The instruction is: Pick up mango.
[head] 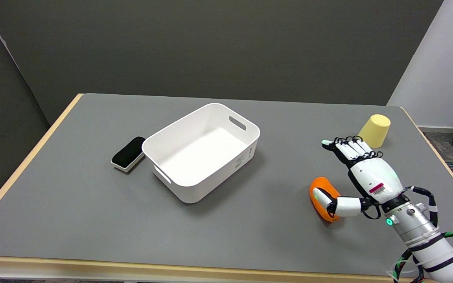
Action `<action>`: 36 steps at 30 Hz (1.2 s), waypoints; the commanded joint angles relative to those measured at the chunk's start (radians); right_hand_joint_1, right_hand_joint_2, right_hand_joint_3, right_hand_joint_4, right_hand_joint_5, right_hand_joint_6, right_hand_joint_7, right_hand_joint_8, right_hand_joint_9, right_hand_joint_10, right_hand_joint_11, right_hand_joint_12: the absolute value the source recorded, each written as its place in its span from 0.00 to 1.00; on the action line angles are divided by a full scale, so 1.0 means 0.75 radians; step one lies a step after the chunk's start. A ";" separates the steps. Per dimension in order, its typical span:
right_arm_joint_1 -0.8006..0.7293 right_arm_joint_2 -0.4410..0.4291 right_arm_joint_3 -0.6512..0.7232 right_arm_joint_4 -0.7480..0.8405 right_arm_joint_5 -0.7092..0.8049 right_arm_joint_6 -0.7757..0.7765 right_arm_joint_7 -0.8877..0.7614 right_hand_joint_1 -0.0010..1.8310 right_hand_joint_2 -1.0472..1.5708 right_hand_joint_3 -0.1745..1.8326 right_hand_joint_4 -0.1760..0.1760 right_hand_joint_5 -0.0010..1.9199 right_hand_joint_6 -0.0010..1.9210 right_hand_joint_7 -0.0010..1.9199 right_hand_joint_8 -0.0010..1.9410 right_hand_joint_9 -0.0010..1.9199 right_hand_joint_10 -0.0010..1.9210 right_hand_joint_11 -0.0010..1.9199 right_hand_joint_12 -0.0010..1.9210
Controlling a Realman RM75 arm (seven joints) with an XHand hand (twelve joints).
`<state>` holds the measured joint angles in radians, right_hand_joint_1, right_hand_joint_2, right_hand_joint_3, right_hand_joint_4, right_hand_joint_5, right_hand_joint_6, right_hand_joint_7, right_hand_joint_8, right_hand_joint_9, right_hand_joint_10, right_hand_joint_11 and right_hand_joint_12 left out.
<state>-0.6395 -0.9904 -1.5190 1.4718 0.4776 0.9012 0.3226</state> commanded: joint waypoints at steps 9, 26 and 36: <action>0.005 -0.079 -0.448 0.199 0.672 0.160 -1.022 0.20 0.63 0.45 0.00 0.10 0.25 0.15 0.26 0.07 0.47 0.00 0.66; 0.060 -0.069 -0.510 0.046 0.957 0.331 -1.022 0.19 0.64 0.45 0.00 0.09 0.26 0.15 0.27 0.07 0.48 0.00 0.65; 0.081 -0.080 -0.554 0.044 0.996 0.298 -1.022 0.20 0.64 0.45 0.00 0.09 0.26 0.15 0.27 0.07 0.47 0.00 0.65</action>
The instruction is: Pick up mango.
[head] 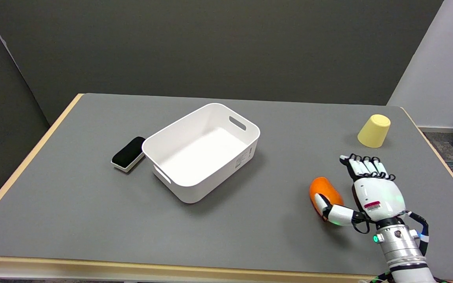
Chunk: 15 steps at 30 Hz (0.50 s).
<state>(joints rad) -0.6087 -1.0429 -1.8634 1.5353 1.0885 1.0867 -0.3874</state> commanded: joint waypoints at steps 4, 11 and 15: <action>0.041 -0.019 -0.120 -0.039 0.181 0.048 -0.076 0.20 0.64 0.45 0.00 0.09 0.26 0.15 0.27 0.07 0.47 0.00 0.65; 0.059 -0.035 -0.132 -0.041 0.181 0.006 -0.076 0.21 0.62 0.48 0.00 0.09 0.26 0.14 0.27 0.08 0.46 0.00 0.67; 0.070 -0.035 -0.133 -0.045 0.181 0.002 -0.072 0.21 0.62 0.48 0.00 0.09 0.27 0.14 0.28 0.08 0.46 0.00 0.67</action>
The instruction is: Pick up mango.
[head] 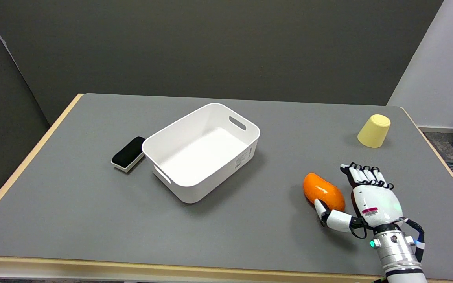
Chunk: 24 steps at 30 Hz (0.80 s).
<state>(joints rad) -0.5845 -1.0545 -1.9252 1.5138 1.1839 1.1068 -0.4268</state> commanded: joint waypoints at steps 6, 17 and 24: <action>0.065 -0.020 -0.059 -0.022 0.054 -0.025 -0.017 0.22 0.64 0.45 0.00 0.10 0.28 0.19 0.30 0.09 0.49 0.01 0.66; 0.124 -0.033 -0.061 -0.044 0.041 -0.002 -0.023 0.34 0.68 0.49 0.00 0.21 0.48 0.35 0.52 0.25 0.62 0.12 0.77; 0.161 -0.038 -0.061 -0.085 -0.067 0.048 -0.023 0.56 0.83 0.29 0.10 0.34 0.80 0.45 0.68 0.35 0.69 0.24 0.88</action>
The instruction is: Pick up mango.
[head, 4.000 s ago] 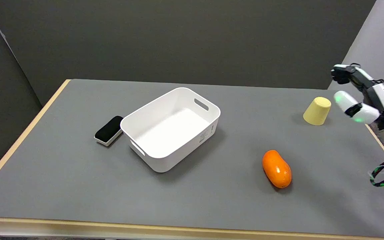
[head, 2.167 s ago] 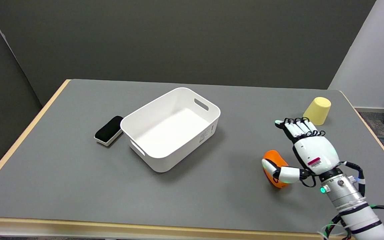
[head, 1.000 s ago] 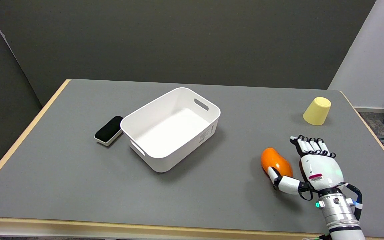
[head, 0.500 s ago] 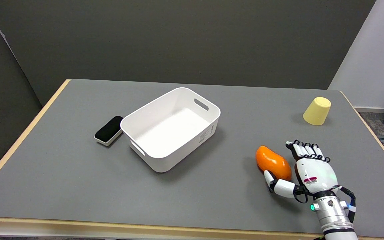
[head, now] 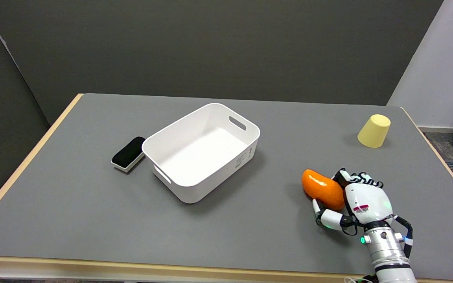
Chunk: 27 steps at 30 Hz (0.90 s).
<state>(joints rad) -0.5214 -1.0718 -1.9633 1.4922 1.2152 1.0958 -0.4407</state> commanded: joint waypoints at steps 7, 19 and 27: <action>0.125 0.049 0.001 0.018 -0.159 0.060 -0.004 0.55 0.82 0.30 0.16 0.35 0.80 0.46 0.72 0.38 0.70 0.27 0.90; 0.570 0.175 -0.004 0.184 -0.318 -0.257 0.005 0.55 0.81 0.31 0.17 0.35 0.80 0.46 0.76 0.38 0.70 0.28 0.90; 1.000 0.043 -0.143 0.058 -0.298 -0.616 0.005 0.55 0.81 0.31 0.22 0.36 0.80 0.45 0.78 0.39 0.70 0.29 0.90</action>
